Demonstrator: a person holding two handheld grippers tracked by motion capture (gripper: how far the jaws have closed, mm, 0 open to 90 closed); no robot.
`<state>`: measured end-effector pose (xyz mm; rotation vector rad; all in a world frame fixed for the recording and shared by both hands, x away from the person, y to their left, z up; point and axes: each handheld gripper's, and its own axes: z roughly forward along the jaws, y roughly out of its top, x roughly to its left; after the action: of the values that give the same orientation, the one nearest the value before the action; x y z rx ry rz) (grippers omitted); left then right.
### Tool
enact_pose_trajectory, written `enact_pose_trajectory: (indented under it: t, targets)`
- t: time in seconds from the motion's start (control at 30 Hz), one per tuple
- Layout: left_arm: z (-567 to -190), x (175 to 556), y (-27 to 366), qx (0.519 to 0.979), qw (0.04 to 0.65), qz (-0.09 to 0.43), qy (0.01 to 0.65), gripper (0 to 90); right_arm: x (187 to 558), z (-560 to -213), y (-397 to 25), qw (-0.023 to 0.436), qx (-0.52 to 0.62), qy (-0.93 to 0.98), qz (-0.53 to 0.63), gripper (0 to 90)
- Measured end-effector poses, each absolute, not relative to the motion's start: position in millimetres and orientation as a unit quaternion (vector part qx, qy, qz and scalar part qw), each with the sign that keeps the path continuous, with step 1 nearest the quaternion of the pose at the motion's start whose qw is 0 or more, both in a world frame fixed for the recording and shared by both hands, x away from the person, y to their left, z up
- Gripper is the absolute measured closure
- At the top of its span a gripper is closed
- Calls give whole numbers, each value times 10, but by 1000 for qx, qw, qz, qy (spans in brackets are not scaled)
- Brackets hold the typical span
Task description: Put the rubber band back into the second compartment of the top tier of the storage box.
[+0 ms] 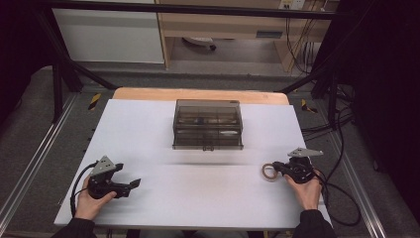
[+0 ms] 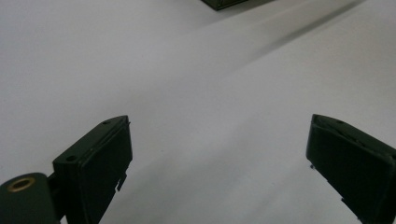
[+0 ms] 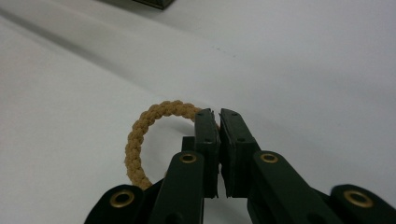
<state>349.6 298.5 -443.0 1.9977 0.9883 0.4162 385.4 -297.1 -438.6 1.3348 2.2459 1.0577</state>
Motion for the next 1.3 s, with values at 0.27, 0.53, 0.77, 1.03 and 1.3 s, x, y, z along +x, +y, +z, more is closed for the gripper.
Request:
enact_pose_trajectory:
  t: [0.27, 0.53, 0.77, 1.03, 1.3]
  targets:
    - [-4431, 3496, 2986, 798, 424, 166, 395, 65, 3806, -4320, -2951, 161, 458, 788, 380, 864]
    - [-4431, 3496, 2986, 798, 424, 166, 395, 65, 3787, -4273, -2885, 158, 445, 793, 386, 864]
    - [-4432, 3497, 2986, 798, 423, 166, 396, 65, 3762, -4226, -2819, 149, 437, 795, 393, 864]
    - [-4432, 3497, 2987, 799, 422, 166, 395, 65, 3749, -4196, -2764, 142, 428, 800, 395, 864]
    - [-4432, 3498, 2987, 799, 422, 166, 395, 65, 3721, -4109, -2655, 138, 409, 806, 405, 864]
